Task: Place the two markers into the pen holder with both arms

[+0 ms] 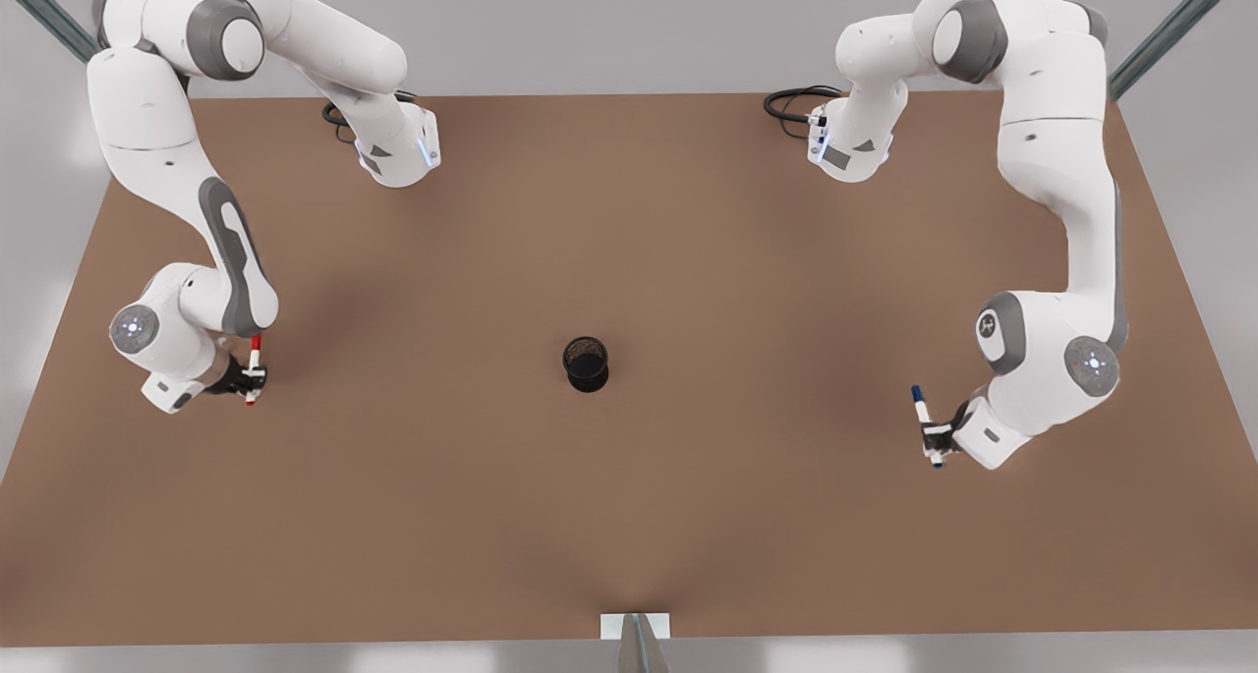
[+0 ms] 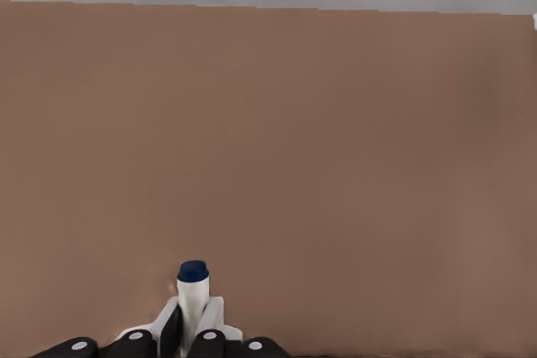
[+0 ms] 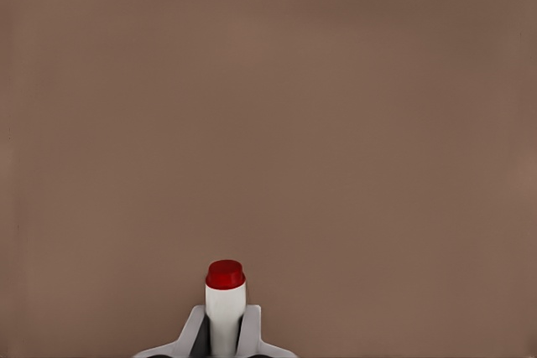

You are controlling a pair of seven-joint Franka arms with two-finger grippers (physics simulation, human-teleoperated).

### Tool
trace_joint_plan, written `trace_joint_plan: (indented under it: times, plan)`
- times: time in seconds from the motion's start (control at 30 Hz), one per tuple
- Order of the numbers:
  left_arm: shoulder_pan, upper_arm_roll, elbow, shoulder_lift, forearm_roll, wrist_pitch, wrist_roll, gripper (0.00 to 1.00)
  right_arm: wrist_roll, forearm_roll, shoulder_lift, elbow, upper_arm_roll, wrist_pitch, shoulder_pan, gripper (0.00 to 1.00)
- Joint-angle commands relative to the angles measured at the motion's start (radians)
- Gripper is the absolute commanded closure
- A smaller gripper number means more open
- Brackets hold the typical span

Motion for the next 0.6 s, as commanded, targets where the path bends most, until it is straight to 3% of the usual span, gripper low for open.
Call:
trace_joint_plan:
  times: [0.0, 0.07, 0.13, 0.27, 0.33, 0.4, 0.57]
  plan:
    - [-0.067, -0.037, 0.028, -0.036, -0.004, -0.220, 0.028, 0.79, 0.094, -0.010, -0.007, 0.111, 0.047, -0.315, 0.004, 0.79]
    - [-0.100, -0.124, 0.049, -0.019, -0.174, -0.165, 0.069, 0.79, 0.133, -0.009, -0.007, 0.292, 0.124, -0.524, 0.004, 0.79]
    - [-0.189, -0.175, 0.048, -0.006, -0.332, 0.076, 0.301, 0.79, 0.197, -0.009, -0.014, 0.453, 0.234, -0.673, 0.004, 0.79]
    - [-0.421, -0.181, 0.048, 0.088, -0.363, 0.628, 0.359, 0.79, 0.427, -0.010, -0.015, 0.539, 0.445, -0.738, 0.004, 0.79]
    - [-0.508, -0.181, 0.100, 0.181, -0.366, 0.814, 0.315, 0.79, 0.572, -0.012, -0.014, 0.541, 0.546, -0.738, 0.006, 0.79]
    - [-0.585, -0.176, 0.210, 0.289, -0.363, 0.907, 0.255, 0.79, 0.667, -0.019, -0.014, 0.541, 0.615, -0.738, 0.019, 0.79]
    - [-0.647, -0.169, 0.190, 0.312, -0.366, 0.943, 0.128, 0.79, 0.832, -0.015, -0.010, 0.606, 0.646, -0.735, 0.142, 0.79]
